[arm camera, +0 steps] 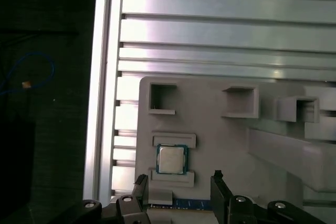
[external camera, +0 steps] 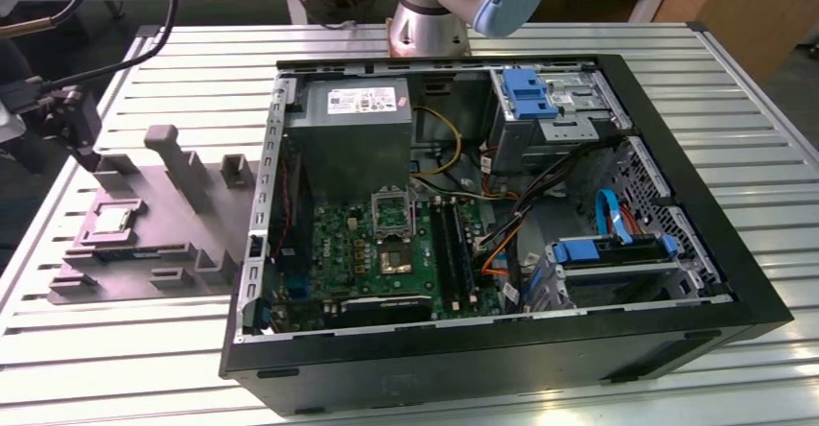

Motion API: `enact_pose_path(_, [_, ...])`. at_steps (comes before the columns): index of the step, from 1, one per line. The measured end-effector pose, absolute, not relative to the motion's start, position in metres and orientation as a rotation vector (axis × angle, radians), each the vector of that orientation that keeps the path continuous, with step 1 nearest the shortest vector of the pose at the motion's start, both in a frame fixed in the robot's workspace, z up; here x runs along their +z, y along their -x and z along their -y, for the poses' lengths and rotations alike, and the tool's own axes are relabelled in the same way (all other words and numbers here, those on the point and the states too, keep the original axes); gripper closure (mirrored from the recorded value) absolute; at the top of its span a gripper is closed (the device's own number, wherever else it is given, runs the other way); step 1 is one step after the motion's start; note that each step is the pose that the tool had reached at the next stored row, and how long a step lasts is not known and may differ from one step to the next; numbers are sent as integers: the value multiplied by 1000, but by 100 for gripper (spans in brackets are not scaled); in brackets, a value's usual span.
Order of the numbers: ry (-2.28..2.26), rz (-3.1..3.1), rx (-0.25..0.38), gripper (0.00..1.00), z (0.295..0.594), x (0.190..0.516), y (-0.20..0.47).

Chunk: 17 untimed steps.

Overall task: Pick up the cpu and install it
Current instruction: 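Pick up the cpu and move it towards the insertion slot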

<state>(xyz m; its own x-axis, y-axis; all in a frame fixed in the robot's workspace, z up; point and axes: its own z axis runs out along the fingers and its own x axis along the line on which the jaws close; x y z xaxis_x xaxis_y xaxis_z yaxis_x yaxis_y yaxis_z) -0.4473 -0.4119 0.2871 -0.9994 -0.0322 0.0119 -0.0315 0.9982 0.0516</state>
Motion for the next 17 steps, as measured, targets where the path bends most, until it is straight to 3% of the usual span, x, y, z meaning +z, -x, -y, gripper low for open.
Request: enact_pose_path(17, [-50,3127,-80,41,414,257,447])
